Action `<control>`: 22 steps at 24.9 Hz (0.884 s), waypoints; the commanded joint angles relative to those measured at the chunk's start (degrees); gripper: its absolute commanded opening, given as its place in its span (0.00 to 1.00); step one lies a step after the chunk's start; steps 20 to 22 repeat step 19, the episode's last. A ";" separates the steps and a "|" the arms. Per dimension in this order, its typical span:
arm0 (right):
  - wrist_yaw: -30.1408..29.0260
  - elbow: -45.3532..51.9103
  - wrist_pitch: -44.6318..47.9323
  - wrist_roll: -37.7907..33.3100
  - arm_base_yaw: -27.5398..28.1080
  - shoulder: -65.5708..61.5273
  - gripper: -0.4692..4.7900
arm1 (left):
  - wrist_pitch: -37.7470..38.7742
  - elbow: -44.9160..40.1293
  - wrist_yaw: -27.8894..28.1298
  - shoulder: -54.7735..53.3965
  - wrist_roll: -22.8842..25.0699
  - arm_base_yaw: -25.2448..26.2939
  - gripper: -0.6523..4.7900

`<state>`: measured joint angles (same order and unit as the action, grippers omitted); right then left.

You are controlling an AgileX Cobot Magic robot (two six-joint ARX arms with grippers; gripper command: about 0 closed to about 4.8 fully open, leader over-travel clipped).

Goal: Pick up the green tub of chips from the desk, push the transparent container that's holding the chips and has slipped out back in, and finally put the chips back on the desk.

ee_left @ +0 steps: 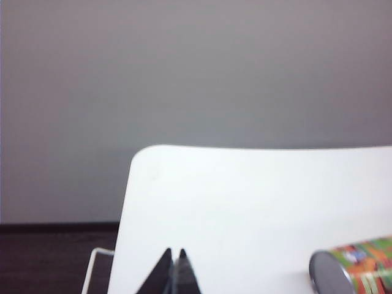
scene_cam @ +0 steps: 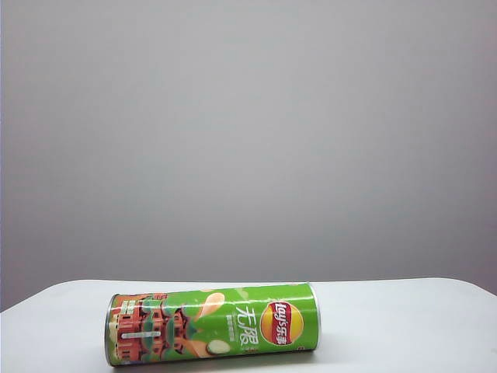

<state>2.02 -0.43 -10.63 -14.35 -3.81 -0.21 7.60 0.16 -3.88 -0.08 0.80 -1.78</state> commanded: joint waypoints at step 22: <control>0.63 0.37 0.26 -0.17 0.02 0.09 0.07 | 2.64 0.20 0.04 0.02 0.24 0.11 0.11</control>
